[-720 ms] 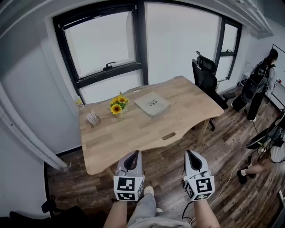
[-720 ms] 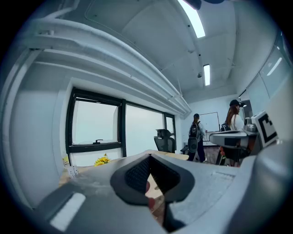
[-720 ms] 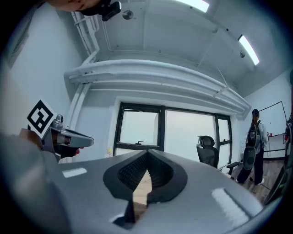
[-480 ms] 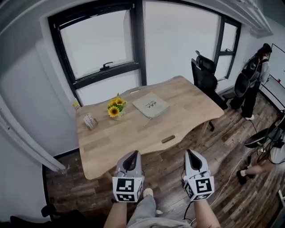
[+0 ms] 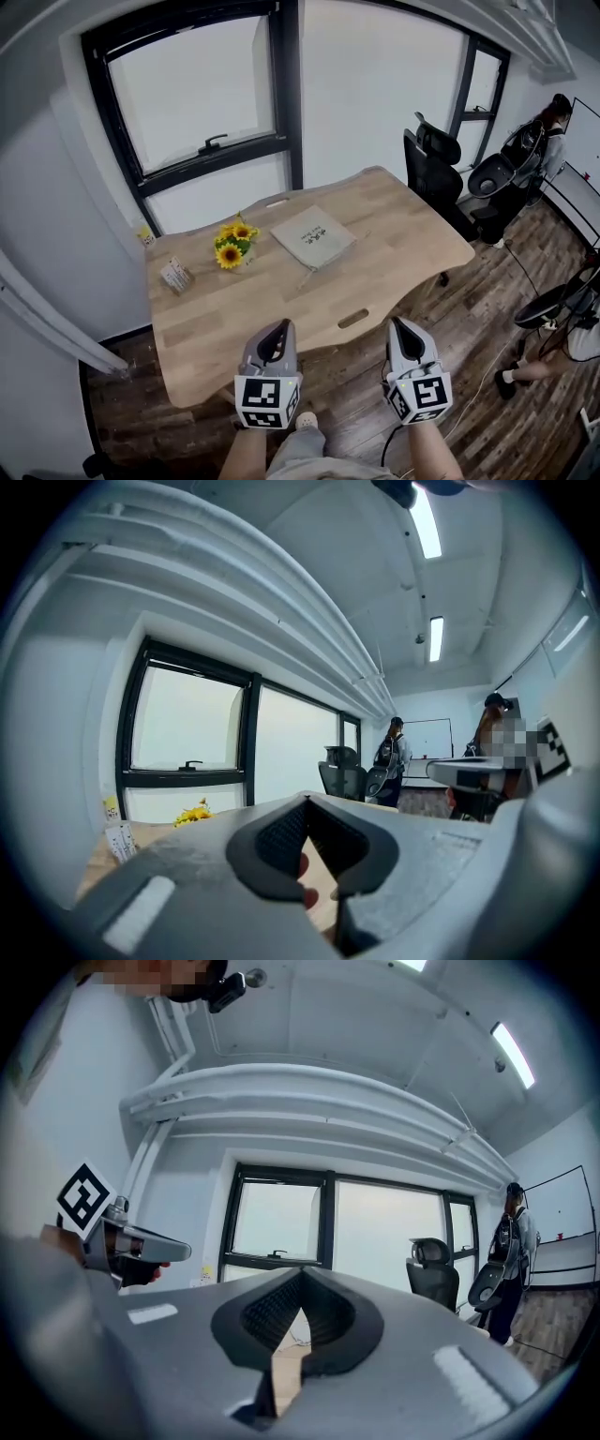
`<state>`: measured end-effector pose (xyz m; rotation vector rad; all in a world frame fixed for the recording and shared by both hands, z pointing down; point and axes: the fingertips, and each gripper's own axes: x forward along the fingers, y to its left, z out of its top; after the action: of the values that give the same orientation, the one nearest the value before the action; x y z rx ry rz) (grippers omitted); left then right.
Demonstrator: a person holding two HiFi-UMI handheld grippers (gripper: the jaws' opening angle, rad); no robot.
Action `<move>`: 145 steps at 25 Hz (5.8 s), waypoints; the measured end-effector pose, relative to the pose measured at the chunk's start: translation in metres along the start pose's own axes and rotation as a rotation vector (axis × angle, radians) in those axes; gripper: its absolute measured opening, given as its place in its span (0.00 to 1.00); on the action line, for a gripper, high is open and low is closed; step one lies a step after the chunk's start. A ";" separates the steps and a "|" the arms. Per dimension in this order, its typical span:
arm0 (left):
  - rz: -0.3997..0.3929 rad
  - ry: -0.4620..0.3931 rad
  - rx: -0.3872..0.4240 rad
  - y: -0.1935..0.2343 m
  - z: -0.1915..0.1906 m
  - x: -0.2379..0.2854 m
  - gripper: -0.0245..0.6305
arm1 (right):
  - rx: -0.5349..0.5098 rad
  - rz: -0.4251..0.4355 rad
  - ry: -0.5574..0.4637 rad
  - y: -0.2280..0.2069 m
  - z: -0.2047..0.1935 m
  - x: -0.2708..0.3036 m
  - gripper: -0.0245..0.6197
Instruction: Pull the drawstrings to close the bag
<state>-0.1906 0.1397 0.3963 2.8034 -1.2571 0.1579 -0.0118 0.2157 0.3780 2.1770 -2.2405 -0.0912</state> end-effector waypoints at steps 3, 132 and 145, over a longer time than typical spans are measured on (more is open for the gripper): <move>-0.014 0.009 0.012 0.012 0.000 0.027 0.04 | -0.007 0.007 0.009 -0.006 -0.003 0.028 0.04; 0.099 1.117 -0.189 0.086 -0.342 0.349 0.14 | -0.542 1.060 1.085 -0.237 -0.411 0.463 0.07; 0.496 0.893 -0.157 0.149 -0.268 0.350 0.13 | -0.522 0.710 0.748 -0.234 -0.331 0.480 0.07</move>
<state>-0.0885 -0.1920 0.7069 1.8179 -1.5200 1.1132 0.2246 -0.2806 0.6825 0.8711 -2.0449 0.1182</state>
